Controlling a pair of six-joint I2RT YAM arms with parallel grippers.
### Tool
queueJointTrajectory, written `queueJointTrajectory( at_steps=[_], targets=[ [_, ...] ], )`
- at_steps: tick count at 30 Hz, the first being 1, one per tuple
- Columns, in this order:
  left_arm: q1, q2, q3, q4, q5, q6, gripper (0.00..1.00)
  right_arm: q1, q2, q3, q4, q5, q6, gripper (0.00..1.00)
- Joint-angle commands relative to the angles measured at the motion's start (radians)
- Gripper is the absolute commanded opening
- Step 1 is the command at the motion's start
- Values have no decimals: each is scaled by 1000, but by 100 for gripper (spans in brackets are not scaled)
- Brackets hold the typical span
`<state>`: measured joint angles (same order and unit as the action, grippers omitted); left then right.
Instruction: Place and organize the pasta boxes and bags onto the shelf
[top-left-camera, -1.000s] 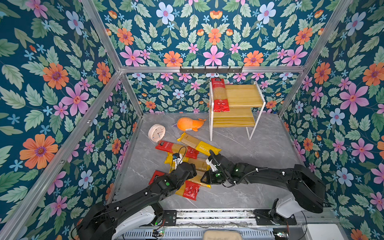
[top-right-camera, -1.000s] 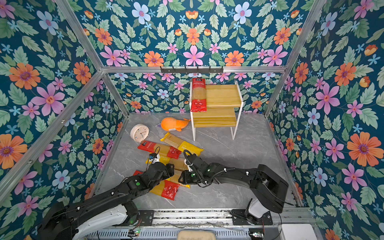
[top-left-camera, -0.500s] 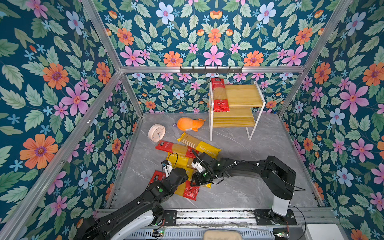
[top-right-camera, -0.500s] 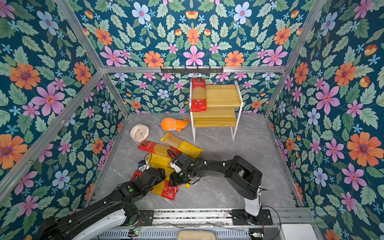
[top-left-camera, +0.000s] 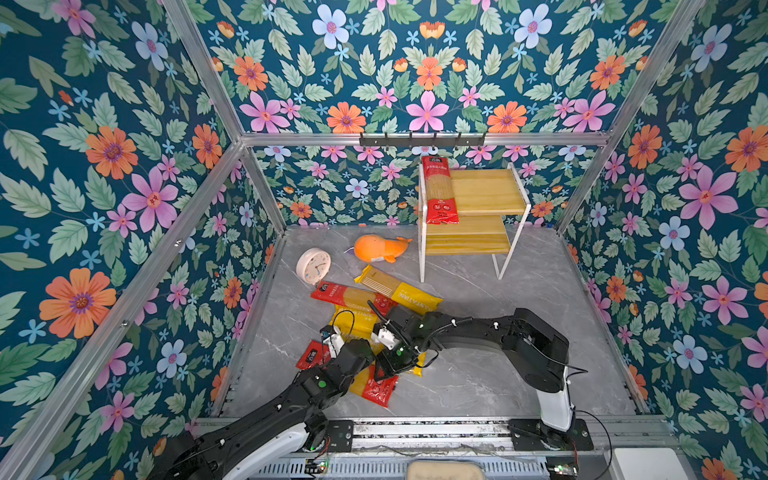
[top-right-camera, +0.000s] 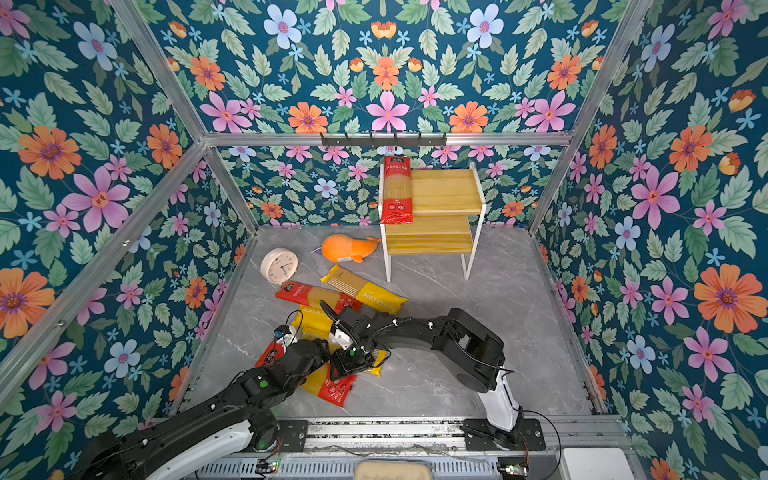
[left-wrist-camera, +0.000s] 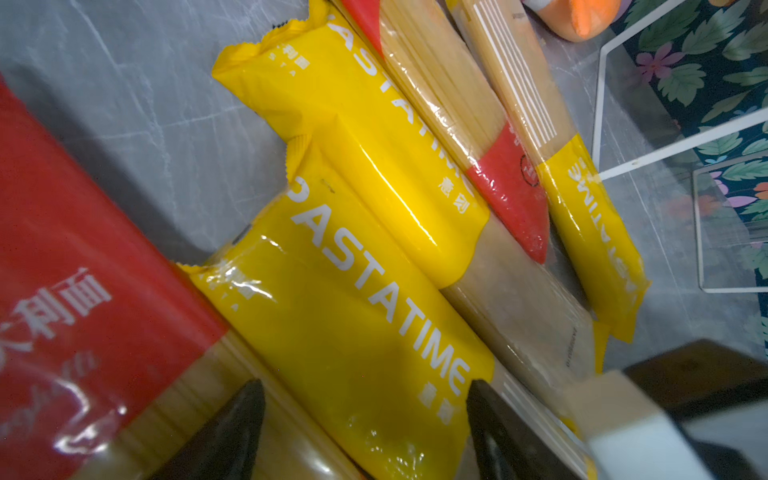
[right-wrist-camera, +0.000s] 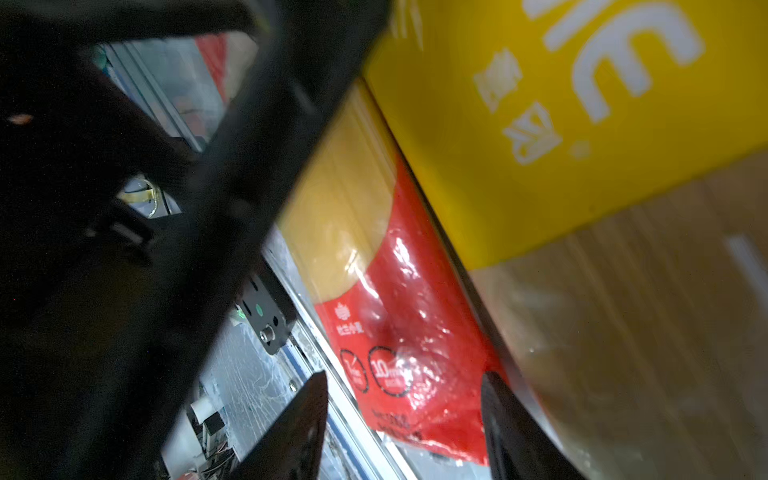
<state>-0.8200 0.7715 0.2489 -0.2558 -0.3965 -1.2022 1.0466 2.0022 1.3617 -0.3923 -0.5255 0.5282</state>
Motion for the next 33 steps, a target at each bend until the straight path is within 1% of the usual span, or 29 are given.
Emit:
queueJointTrajectory(
  at_steps=[1,3,5,10,13,14,18,21,25,27,30,33],
  targets=[
    [0,-7,-12,4,-19,-20,79,-5,21,56,-100,67,-84,64],
    [1,-15,-17,-3,-29,-32,79,-6,53,89,-139,92,-121,67],
    [0,-23,-20,-10,-37,-40,79,-5,82,104,-151,94,-141,67],
    [0,-29,-26,0,-35,-42,78,16,127,106,-125,18,-143,66],
    [1,-20,-28,10,-31,-42,78,30,148,113,-112,-32,-133,62],
    [1,-17,-28,14,-30,-40,78,30,151,109,-101,-41,-123,59],
    [1,-10,-12,18,-28,-26,78,30,146,103,-57,-66,-118,39],
    [1,-18,33,5,-23,20,77,30,127,98,-34,-67,-126,22],
    [0,-38,126,-87,-56,73,78,29,100,108,-36,-79,-155,12],
    [1,-63,154,-111,-71,73,77,29,76,123,-60,-83,-191,8],
    [1,-92,191,-97,-80,97,76,19,33,132,-80,-90,-239,3],
    [-1,-99,256,-85,-99,161,76,-20,-5,156,-127,-81,-273,0]
  ],
)
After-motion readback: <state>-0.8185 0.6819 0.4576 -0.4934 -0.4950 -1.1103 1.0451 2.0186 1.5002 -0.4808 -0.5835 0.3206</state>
